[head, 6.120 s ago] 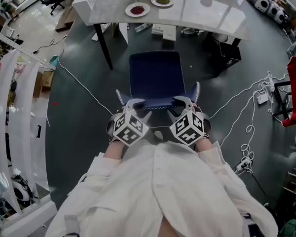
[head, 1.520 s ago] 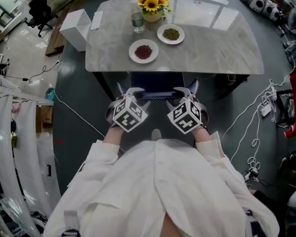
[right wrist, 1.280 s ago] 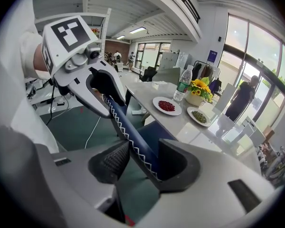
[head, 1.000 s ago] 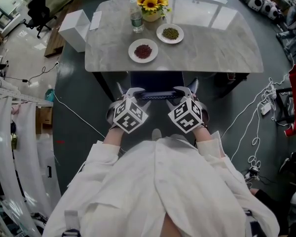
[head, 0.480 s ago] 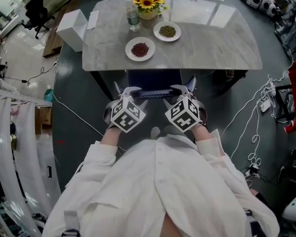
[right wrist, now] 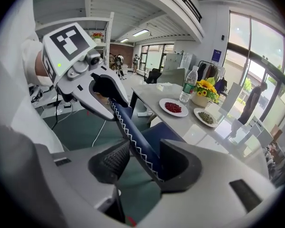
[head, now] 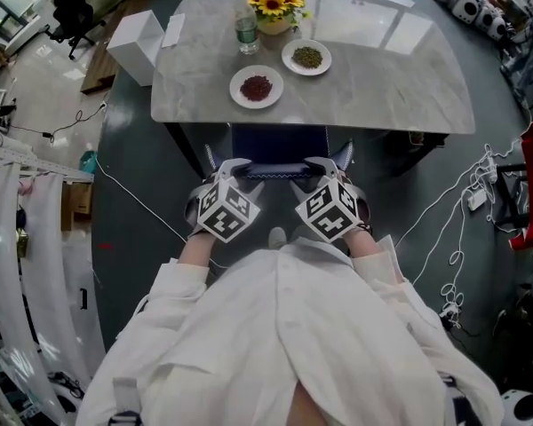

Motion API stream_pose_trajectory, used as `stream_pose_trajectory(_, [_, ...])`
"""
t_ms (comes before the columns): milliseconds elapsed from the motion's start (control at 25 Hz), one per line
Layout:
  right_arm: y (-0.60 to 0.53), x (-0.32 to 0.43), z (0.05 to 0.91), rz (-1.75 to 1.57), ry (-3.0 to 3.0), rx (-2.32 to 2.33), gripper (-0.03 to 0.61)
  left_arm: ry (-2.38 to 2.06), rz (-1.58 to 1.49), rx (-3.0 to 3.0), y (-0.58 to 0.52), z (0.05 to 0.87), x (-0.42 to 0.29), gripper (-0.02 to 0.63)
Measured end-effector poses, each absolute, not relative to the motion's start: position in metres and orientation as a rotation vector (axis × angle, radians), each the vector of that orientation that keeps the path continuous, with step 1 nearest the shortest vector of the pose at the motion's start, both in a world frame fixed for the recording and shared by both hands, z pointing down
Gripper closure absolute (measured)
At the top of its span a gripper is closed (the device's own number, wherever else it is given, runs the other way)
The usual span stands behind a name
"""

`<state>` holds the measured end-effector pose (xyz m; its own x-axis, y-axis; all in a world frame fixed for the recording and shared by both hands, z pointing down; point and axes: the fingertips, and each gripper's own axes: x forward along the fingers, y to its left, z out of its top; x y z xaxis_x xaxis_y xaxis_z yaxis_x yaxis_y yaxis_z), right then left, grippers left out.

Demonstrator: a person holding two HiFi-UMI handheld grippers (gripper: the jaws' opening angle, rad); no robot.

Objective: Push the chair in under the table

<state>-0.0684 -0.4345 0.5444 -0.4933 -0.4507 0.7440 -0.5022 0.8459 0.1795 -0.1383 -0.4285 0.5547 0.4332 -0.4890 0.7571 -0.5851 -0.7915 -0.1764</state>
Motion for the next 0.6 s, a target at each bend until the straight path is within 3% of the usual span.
stream_pose_trajectory(240, [-0.43, -0.069, 0.534, 0.141, -2.222, 0.662, 0.39, -1.044, 1.132, 2.479, -0.429, 0.549, -0.137, 0.417])
stream_pose_trajectory(600, [-0.431, -0.059, 0.497, 0.191, -2.36, 0.696, 0.39, -1.109, 0.823, 2.433, -0.427, 0.505, -0.129, 0.417])
